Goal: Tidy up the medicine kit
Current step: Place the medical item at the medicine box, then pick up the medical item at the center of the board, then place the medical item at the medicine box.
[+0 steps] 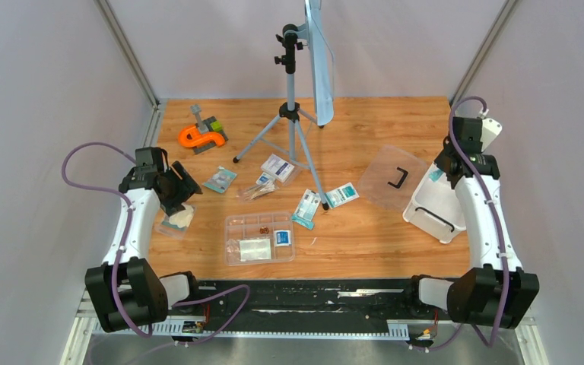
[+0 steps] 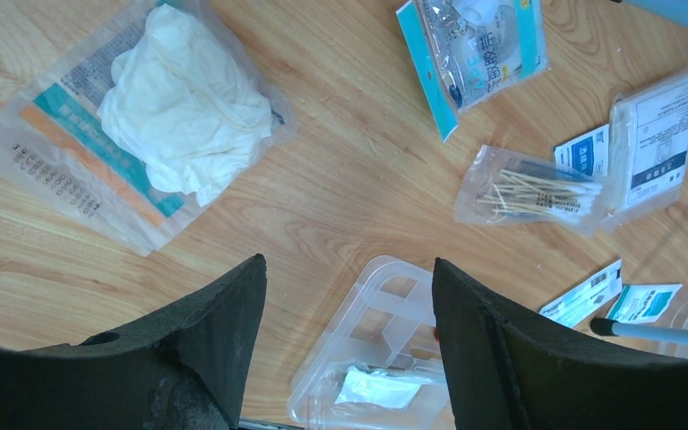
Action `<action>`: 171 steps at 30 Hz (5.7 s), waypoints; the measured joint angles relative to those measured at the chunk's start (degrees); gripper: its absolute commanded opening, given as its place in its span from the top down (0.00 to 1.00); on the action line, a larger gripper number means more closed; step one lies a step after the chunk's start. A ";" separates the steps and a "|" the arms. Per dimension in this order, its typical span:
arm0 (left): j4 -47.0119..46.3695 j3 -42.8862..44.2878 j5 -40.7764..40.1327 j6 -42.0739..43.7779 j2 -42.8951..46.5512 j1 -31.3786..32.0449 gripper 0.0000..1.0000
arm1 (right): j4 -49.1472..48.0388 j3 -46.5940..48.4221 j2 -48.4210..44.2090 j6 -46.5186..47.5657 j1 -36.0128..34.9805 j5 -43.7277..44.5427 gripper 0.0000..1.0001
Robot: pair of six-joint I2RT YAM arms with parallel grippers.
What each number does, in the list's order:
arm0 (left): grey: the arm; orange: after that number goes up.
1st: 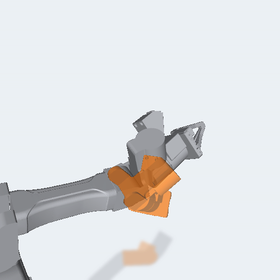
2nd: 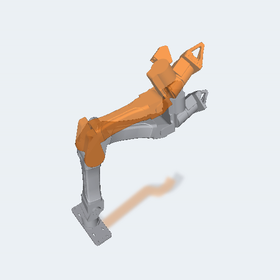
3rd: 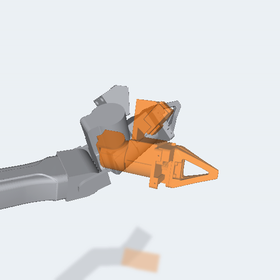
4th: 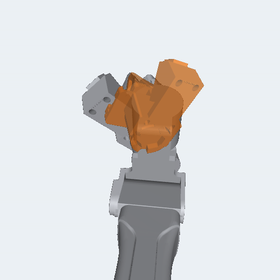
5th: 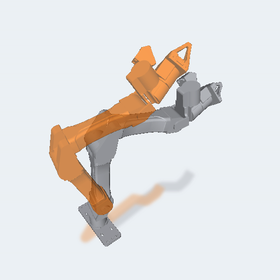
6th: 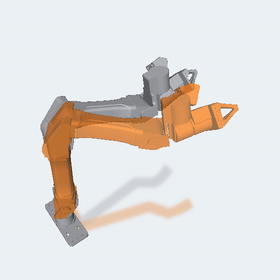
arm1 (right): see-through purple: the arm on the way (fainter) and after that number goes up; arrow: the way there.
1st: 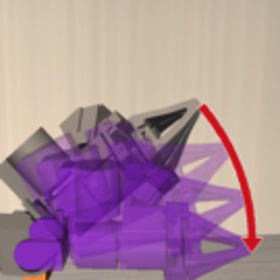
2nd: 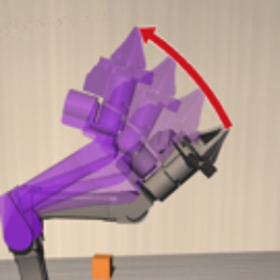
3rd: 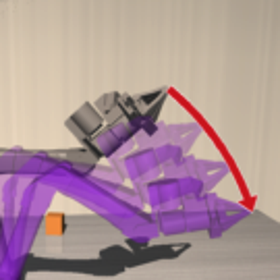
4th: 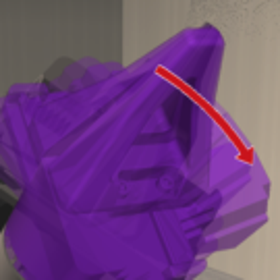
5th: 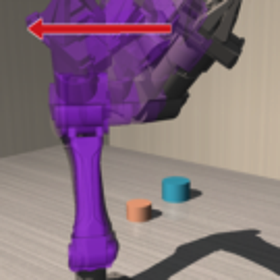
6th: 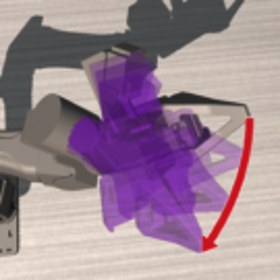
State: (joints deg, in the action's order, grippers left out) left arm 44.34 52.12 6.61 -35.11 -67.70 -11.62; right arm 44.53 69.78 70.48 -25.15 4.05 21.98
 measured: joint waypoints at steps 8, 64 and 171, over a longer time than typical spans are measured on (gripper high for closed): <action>0.37 0.94 -0.04 0.85 0.15 0.00 0.24 | -2.80 -2.84 3.43 1.07 4.79 2.86 0.46; -29.18 -2.62 5.29 -16.94 -27.15 4.81 0.91 | -13.97 -18.40 -3.17 -3.08 -25.73 -16.61 0.36; -0.42 20.59 25.11 27.98 -4.66 50.97 0.00 | -20.44 -20.26 -18.78 8.90 19.50 -32.35 1.00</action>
State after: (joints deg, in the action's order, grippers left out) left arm 43.92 72.71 31.73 -7.14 -72.36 39.35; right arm 24.10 49.52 51.70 -16.25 23.55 -10.37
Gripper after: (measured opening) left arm 0.997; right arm 0.132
